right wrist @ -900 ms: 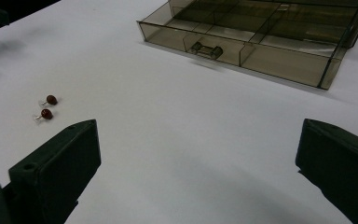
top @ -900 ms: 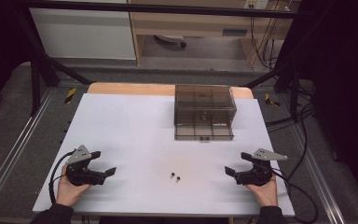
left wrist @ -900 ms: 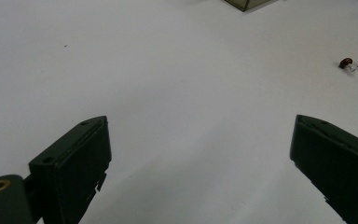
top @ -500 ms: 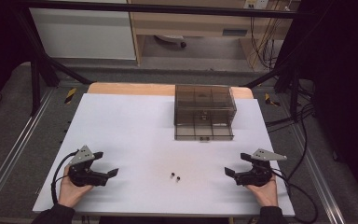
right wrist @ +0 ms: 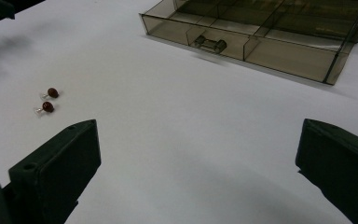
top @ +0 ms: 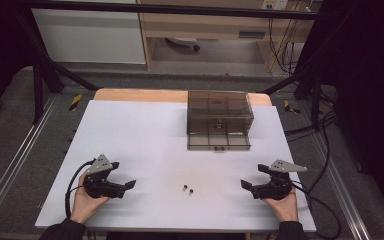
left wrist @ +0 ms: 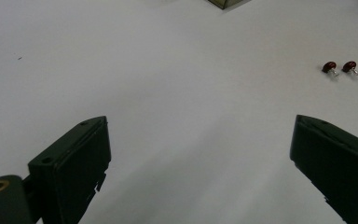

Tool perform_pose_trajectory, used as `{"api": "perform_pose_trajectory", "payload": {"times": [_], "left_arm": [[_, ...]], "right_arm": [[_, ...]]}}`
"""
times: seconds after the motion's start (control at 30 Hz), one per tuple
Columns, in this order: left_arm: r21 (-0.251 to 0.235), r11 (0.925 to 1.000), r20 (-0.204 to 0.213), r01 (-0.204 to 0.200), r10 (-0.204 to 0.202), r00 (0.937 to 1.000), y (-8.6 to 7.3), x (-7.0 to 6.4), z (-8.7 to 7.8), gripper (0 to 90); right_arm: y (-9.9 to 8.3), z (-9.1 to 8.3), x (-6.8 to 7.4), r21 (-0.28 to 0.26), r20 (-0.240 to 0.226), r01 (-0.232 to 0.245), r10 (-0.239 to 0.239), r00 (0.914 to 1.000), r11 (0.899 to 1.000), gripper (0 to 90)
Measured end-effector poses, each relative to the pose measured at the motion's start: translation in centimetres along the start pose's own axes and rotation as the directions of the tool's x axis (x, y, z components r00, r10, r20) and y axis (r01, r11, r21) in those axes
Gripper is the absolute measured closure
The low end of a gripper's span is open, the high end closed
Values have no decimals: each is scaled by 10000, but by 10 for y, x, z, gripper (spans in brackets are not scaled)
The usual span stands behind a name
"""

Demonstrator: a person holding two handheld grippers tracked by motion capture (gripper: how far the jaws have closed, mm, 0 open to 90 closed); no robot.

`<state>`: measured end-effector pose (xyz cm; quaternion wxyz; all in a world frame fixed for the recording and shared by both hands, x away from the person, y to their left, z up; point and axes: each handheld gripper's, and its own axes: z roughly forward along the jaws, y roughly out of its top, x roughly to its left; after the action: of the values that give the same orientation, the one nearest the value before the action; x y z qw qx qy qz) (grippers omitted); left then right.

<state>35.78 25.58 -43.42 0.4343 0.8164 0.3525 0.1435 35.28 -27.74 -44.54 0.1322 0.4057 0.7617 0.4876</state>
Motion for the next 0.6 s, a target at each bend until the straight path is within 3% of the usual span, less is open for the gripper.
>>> {"api": "perform_pose_trajectory", "payload": {"times": [0.6], "left_arm": [[116, 9995, 411, -287, 282, 9988, 23, -28, 23, 54]], "right_arm": [[0, 0, -1, 86, 93, 70, -70, 9999, 9999, 4]]}}
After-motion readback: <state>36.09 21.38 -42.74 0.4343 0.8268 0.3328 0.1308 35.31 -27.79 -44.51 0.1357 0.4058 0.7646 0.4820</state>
